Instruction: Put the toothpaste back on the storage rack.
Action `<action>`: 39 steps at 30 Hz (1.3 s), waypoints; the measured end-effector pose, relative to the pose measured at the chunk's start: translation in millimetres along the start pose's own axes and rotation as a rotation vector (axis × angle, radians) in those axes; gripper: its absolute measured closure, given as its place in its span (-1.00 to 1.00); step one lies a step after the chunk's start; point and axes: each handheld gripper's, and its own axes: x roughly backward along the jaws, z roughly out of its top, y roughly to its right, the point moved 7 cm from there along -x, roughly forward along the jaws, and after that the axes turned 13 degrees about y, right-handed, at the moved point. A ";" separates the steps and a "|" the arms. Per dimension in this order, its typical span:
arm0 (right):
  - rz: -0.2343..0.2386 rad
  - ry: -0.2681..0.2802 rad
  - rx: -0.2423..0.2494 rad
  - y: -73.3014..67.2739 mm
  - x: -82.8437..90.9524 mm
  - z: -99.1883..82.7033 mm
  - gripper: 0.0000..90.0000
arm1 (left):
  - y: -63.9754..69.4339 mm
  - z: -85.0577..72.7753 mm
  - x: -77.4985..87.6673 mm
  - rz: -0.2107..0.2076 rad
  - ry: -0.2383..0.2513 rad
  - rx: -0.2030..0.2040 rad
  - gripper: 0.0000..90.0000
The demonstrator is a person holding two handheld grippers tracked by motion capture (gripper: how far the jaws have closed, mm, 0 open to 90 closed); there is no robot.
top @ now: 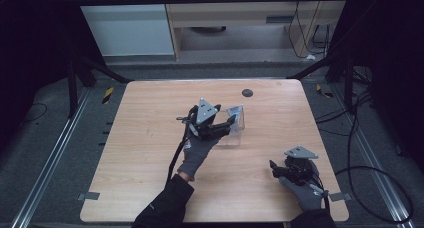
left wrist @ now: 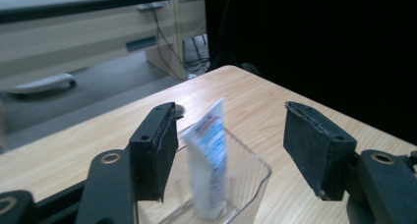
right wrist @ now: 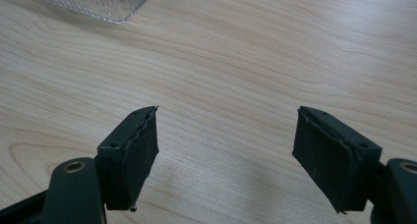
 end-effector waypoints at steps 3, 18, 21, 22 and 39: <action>-0.004 0.001 -0.004 0.4 0.9 0.1 -0.45 | -6.2 4.7 19.5 0.008 0.011 -0.009 -0.20; -0.013 -0.001 -0.002 0.0 1.0 -0.9 -0.48 | -37.9 -36.5 85.7 0.034 -0.109 -0.035 -0.25; -0.017 0.001 -0.003 0.3 0.9 -0.9 -0.49 | -44.9 -46.9 92.3 0.047 -0.139 -0.037 -0.25; -0.017 0.003 0.002 0.9 0.8 -0.8 -0.49 | -49.2 -54.9 98.1 0.056 -0.158 -0.034 -0.25; -0.030 0.021 0.001 5.0 3.2 -0.4 -0.55 | -78.7 -97.2 150.6 0.169 -0.214 -0.050 -0.26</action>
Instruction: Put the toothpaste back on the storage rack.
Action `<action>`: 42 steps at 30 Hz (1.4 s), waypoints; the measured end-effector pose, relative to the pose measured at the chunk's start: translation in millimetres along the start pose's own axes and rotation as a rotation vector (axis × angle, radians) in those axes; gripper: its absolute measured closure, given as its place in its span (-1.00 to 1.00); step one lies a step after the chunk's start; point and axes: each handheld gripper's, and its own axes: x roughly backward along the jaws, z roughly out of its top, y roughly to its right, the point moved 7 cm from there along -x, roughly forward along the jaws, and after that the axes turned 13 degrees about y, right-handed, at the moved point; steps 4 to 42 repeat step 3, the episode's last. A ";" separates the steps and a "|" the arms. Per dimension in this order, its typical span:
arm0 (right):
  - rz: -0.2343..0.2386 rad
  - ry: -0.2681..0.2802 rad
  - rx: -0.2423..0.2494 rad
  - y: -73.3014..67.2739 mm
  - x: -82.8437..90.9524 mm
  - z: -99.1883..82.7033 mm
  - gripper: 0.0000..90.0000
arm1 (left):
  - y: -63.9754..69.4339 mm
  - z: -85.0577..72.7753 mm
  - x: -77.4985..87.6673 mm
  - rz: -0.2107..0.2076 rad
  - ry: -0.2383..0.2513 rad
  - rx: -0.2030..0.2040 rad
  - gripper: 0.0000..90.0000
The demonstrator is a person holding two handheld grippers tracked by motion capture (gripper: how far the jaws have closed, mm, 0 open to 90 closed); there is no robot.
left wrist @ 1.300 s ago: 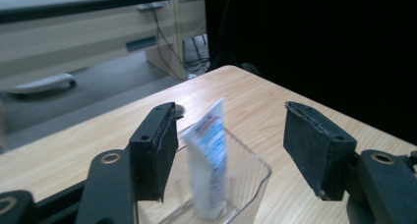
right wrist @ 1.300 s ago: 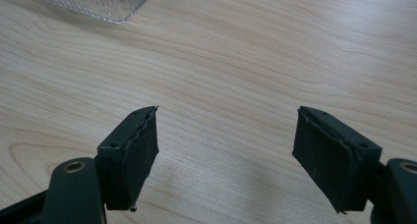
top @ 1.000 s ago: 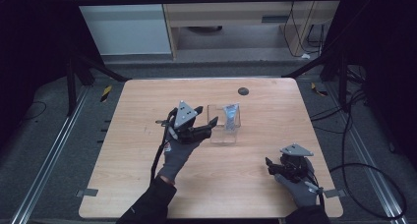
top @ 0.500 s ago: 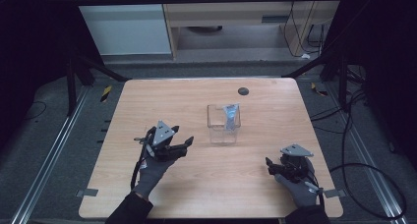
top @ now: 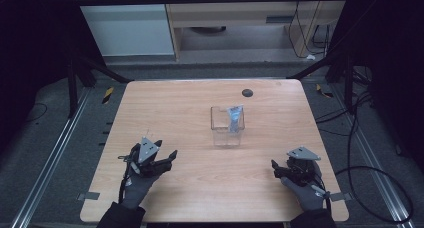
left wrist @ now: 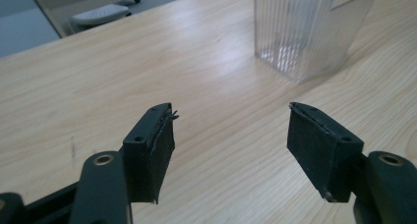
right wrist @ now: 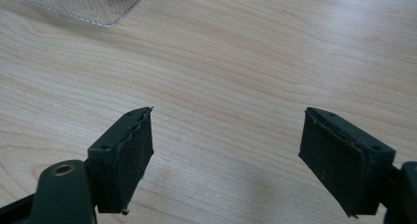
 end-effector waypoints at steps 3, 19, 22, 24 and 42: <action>0.000 0.001 0.005 -0.1 0.2 0.1 -0.56 | -9.9 -10.3 6.1 0.034 -0.023 -0.004 -0.27; 0.000 0.001 0.005 -0.1 0.2 0.1 -0.56 | -9.9 -10.3 6.1 0.034 -0.023 -0.004 -0.27; 0.000 0.001 0.005 -0.1 0.2 0.1 -0.56 | -9.9 -10.3 6.1 0.034 -0.023 -0.004 -0.27; 0.000 0.001 0.005 -0.1 0.2 0.1 -0.56 | -9.9 -10.3 6.1 0.034 -0.023 -0.004 -0.27; 0.000 0.001 0.005 -0.1 0.2 0.1 -0.56 | -9.9 -10.3 6.1 0.034 -0.023 -0.004 -0.27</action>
